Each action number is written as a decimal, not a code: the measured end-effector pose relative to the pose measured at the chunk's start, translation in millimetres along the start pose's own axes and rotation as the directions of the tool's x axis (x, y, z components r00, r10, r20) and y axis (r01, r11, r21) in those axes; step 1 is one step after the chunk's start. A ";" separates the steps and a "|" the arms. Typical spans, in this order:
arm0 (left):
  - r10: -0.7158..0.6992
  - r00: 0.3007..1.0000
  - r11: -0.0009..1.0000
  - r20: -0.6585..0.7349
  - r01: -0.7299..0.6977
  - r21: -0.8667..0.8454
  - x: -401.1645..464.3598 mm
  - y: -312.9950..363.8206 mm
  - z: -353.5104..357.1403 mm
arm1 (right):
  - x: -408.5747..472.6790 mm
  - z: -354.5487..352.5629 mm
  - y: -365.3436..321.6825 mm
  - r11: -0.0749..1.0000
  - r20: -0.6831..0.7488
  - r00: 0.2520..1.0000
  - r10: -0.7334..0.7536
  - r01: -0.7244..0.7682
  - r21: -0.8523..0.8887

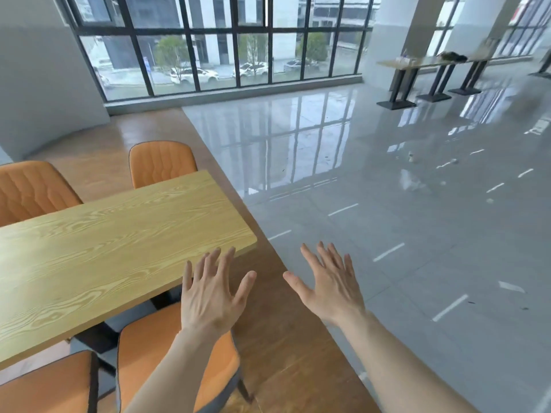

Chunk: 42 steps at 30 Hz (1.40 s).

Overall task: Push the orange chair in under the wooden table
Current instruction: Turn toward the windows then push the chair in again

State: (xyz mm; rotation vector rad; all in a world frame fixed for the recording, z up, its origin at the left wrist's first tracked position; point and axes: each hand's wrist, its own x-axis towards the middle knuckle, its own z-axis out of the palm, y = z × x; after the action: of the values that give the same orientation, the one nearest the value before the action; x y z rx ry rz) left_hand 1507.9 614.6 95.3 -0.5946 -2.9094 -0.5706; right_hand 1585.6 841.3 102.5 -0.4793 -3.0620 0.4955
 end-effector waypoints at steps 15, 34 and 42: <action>0.186 0.980 0.971 -0.068 -0.194 -0.139 281.3 169.8 76.4 | 200.2 -142.2 157.9 0.978 -0.210 0.966 0.148 -0.174 -0.113; 0.173 0.980 0.982 -0.095 -0.179 -0.063 690.7 229.3 159.4 | 613.6 -212.0 261.8 0.988 -0.205 0.971 0.126 -0.142 -0.066; 0.020 0.988 1.000 -0.151 -0.018 0.019 891.7 204.9 170.6 | 861.5 -235.8 278.9 0.999 -0.151 0.988 0.014 -0.019 -0.030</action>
State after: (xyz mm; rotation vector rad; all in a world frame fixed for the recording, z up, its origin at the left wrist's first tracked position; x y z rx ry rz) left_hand 766.3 1171.2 174.1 -0.5507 -2.7614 -0.5615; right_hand 859.3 1422.9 201.5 -0.5173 -2.9275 0.3919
